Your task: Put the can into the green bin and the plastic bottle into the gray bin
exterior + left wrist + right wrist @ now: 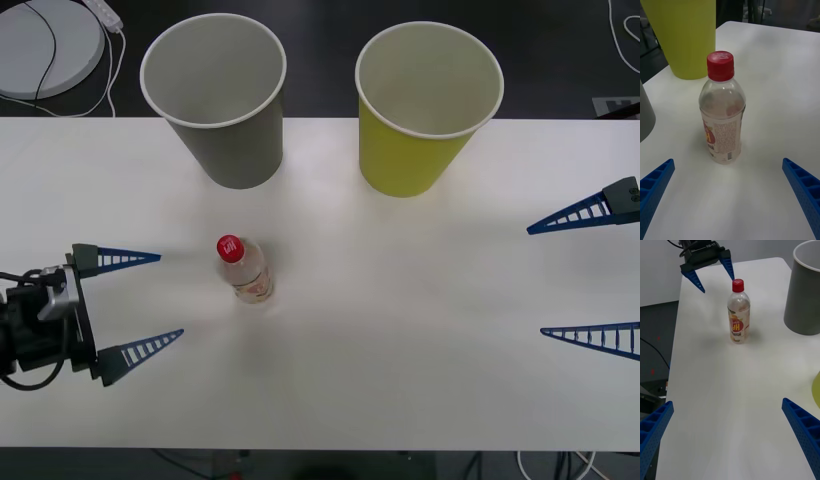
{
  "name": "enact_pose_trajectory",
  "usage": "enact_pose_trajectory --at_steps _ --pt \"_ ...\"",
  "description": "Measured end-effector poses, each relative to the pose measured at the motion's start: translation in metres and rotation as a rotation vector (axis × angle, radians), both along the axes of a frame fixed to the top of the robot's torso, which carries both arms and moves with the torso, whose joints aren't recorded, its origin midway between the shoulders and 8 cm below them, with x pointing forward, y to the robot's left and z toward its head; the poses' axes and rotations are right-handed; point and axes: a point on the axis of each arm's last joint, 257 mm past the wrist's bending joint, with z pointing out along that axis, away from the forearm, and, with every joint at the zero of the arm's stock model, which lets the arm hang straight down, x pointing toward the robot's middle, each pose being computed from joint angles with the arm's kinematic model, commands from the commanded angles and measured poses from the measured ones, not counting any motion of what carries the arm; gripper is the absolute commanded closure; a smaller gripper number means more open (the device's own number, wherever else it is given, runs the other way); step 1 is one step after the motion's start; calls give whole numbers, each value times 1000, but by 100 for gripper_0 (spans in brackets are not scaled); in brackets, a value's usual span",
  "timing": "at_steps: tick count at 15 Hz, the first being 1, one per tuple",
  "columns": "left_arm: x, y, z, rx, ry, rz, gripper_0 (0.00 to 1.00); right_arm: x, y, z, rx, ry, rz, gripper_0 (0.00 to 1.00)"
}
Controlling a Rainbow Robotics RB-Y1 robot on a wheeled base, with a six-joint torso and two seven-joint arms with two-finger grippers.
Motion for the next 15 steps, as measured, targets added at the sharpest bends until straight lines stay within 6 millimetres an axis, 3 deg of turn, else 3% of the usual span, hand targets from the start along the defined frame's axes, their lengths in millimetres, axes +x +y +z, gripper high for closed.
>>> enact_pose_trajectory --at_steps 15 --pt "32 -55 -8 -66 -46 49 0 0 0 0 0 0 0 0"
